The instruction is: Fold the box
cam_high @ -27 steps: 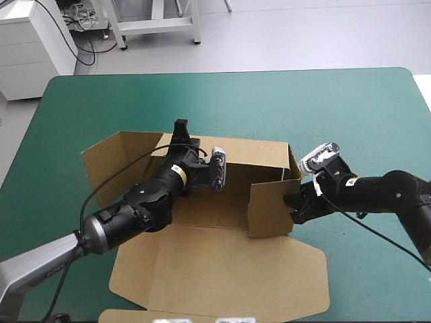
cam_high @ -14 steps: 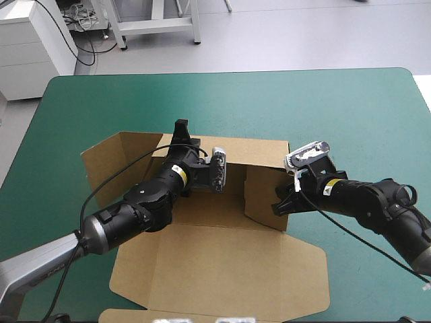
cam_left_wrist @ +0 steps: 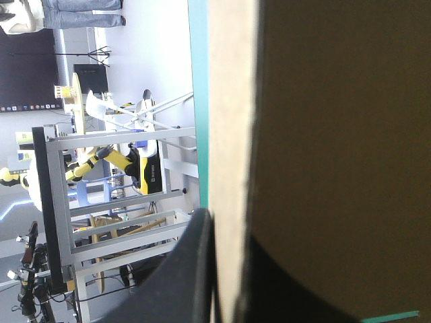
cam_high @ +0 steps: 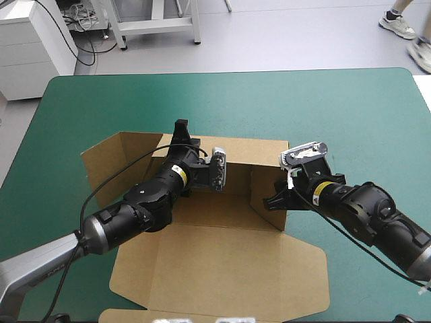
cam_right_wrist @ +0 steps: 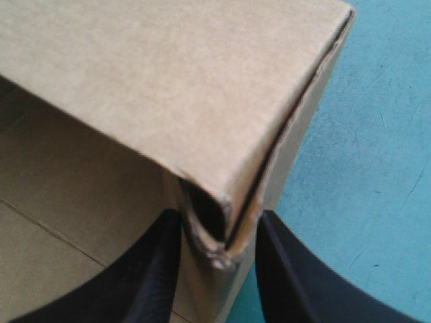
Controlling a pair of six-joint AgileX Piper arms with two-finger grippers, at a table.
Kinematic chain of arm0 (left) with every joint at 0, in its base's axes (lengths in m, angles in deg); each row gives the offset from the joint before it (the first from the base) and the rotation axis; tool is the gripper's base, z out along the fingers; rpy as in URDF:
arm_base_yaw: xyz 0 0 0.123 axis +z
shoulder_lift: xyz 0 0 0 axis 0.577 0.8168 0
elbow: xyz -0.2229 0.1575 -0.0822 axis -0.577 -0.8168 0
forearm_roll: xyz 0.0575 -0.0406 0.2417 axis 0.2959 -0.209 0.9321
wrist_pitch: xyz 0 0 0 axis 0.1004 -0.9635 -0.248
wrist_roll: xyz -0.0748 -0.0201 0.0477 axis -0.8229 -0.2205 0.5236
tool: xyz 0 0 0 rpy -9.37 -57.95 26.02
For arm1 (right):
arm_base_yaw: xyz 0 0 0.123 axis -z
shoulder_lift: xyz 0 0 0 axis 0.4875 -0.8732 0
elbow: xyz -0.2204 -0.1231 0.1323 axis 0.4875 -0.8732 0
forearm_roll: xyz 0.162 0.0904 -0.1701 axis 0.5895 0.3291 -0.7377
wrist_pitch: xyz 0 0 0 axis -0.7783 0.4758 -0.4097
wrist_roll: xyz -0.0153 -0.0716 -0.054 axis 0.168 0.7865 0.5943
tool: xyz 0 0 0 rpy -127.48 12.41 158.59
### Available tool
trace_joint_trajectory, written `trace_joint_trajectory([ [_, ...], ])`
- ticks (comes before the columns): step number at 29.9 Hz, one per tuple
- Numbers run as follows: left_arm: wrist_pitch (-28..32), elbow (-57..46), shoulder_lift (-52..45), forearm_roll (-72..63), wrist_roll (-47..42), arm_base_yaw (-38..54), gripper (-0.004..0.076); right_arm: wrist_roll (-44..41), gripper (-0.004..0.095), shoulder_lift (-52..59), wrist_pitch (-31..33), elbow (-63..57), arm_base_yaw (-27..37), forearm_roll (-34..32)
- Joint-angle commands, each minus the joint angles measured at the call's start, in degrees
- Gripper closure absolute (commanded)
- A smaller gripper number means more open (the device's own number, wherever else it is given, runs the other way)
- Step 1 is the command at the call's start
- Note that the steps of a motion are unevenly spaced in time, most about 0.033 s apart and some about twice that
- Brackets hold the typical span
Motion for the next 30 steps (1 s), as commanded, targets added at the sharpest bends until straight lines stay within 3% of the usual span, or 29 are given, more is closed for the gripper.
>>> trace_joint_trajectory([
  [1, 0.6, 1.3, -1.9, 0.8, -0.9, -0.2, 0.0731, -3.1, 0.0601, -0.6, -2.5, 1.6, -1.9, -3.5],
  [5, 0.3, 1.3, -1.9, 0.8, -0.9, -0.2, 0.0731, -10.1, 0.0715, -3.9, -1.3, 1.6, -4.7, -9.2],
  [9, 0.1, 1.3, -1.9, 0.8, -0.9, -0.2, 0.0731, -18.4, 0.0922, -5.0, -1.4, 1.6, -6.9, -15.9],
  [21, -0.6, 1.4, -1.9, 0.3, -0.9, -3.4, 0.0701, -24.8, 0.0918, -6.2, 0.1, 5.2, -7.1, -23.4],
  [24, -2.7, 1.4, -1.9, 0.3, 0.0, -6.2, 0.0612, -26.3, 0.0921, -7.1, 0.0, 5.3, -7.1, -25.5],
  [30, -8.9, 1.4, -1.9, 0.1, 0.0, -11.2, 0.0355, -30.2, 0.0924, -8.3, -0.4, 5.7, -6.1, -29.9],
])
